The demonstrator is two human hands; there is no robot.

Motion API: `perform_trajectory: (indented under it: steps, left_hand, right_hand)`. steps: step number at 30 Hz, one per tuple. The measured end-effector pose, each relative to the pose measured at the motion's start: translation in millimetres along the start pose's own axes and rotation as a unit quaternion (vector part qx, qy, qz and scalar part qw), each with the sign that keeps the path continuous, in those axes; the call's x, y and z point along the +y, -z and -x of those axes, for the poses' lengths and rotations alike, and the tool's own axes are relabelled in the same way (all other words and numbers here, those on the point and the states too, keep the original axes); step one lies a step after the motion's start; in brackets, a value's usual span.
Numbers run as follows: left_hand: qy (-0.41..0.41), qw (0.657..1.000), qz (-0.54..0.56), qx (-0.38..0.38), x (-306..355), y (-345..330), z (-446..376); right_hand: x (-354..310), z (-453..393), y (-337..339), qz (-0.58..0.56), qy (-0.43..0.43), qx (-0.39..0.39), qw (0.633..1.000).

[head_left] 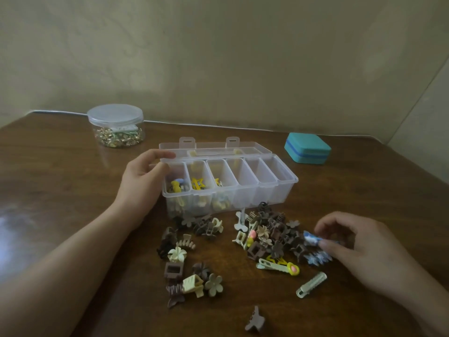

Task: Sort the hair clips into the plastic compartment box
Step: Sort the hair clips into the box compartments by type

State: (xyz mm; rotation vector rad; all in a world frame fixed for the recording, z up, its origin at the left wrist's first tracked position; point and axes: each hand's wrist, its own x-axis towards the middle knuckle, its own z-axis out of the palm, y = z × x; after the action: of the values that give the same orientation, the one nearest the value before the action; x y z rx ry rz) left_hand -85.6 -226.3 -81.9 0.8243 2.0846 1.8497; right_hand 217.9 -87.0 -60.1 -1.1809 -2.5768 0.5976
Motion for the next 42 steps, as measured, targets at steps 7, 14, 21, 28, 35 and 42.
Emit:
perform_trajectory:
  steps: [7,14,21,28,35,42]
  left_hand:
    - [0.01,1.0,0.01,-0.015,-3.3,4.2,-3.3]
    - [0.009,1.0,0.01,-0.023,-4.4,6.8,-4.0]
    - [-0.001,1.0,-0.003,-0.02,-8.1,5.9,-7.1]
    - [-0.008,1.0,0.005,-0.01,-6.1,1.3,-5.0]
    - [-0.009,1.0,-0.001,-0.006,-3.2,-1.1,-1.8]
    - [-0.004,1.0,-0.009,-0.014,-2.3,-1.0,-1.6]
  right_hand:
    - [-58.7,-47.1,22.0,-0.156,0.143,0.086,0.973]
    - [-118.6,-86.7,-41.8,-0.076,0.2,0.051,0.975]
    - [-71.6,-68.3,4.1,-0.081,0.212,0.12,0.966]
    - [9.5,-31.2,21.4,0.018,0.164,-0.045,0.985]
    - [30.8,-35.0,3.1,0.002,0.106,-0.09,0.99]
    - [26.9,-40.4,5.5,0.007,0.113,-0.149,0.982]
